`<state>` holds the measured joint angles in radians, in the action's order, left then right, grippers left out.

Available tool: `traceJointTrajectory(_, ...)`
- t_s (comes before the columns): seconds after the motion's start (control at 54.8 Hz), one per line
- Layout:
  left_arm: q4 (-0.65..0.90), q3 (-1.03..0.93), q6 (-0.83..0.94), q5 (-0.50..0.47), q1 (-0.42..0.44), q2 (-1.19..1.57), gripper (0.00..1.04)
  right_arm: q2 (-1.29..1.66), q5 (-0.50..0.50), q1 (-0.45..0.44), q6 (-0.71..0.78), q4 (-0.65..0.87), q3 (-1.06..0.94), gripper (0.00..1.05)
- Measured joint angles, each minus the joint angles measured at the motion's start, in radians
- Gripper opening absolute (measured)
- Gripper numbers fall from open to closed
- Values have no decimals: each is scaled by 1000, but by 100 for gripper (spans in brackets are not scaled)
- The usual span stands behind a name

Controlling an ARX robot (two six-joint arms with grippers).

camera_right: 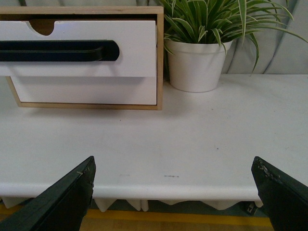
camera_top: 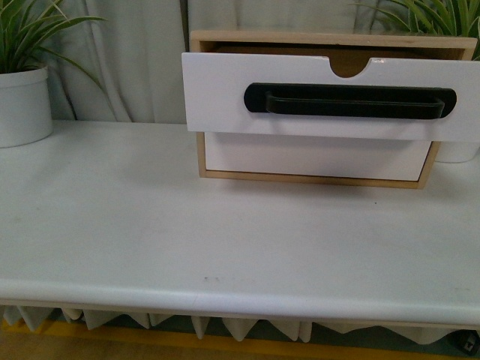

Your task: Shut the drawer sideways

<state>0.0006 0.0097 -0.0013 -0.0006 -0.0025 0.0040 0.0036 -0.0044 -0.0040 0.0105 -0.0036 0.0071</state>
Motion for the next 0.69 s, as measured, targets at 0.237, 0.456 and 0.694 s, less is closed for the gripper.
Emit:
traceJointTrajectory(0.237, 0, 0, 0, 0, 0, 0, 98, 0, 0, 0, 0, 0, 0, 95)
traceJointTrajectory(0.456, 0, 0, 0, 0, 0, 0, 98, 0, 0, 0, 0, 0, 0, 95)
traceJointTrajectory(0.694, 0, 0, 0, 0, 0, 0, 98, 0, 0, 0, 0, 0, 0, 95)
